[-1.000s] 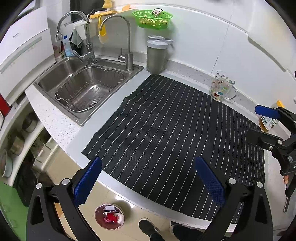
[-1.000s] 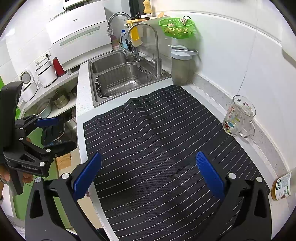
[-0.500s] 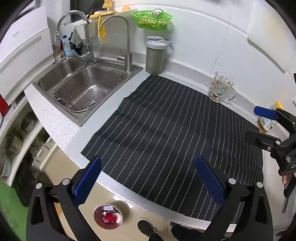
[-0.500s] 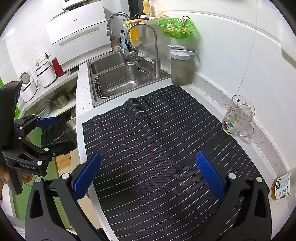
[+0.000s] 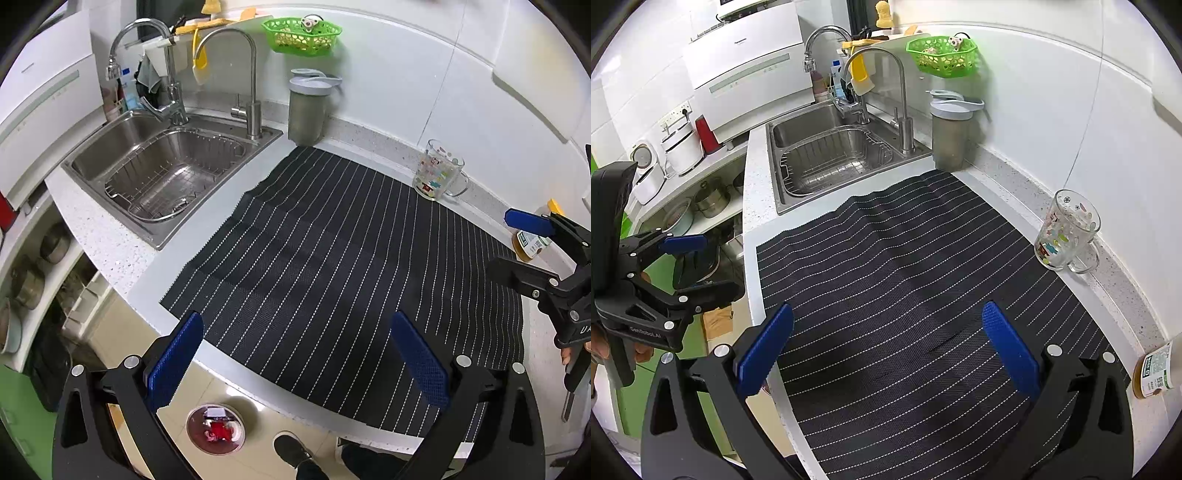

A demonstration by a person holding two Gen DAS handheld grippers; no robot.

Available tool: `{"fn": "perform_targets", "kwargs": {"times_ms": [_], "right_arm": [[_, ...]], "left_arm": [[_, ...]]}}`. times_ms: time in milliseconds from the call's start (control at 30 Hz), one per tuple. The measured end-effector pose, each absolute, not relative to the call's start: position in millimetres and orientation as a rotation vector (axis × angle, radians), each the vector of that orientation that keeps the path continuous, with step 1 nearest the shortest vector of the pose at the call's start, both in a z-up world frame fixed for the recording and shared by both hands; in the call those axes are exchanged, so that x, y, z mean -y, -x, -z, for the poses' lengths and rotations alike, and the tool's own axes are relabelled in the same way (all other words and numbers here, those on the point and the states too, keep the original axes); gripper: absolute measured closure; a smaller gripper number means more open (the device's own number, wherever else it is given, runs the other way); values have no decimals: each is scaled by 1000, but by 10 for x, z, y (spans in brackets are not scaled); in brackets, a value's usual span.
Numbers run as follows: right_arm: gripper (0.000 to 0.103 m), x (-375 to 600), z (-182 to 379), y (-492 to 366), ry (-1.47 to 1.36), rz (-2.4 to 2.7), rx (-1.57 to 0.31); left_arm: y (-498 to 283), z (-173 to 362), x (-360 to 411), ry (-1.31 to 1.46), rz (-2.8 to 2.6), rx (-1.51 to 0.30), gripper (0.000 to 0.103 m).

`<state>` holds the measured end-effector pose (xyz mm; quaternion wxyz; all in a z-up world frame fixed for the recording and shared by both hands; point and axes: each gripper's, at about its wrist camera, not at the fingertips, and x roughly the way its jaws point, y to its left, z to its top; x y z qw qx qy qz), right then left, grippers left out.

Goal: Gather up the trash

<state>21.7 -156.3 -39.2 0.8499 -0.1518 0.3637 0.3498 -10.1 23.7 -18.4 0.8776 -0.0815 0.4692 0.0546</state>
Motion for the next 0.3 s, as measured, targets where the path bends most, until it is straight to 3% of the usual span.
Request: {"fn": "perform_targets", "kwargs": {"times_ms": [300], "right_arm": [[3, 1570, 383, -227, 317, -734, -766]], "left_arm": [[103, 192, -279, 187, -140, -974, 6]]}}
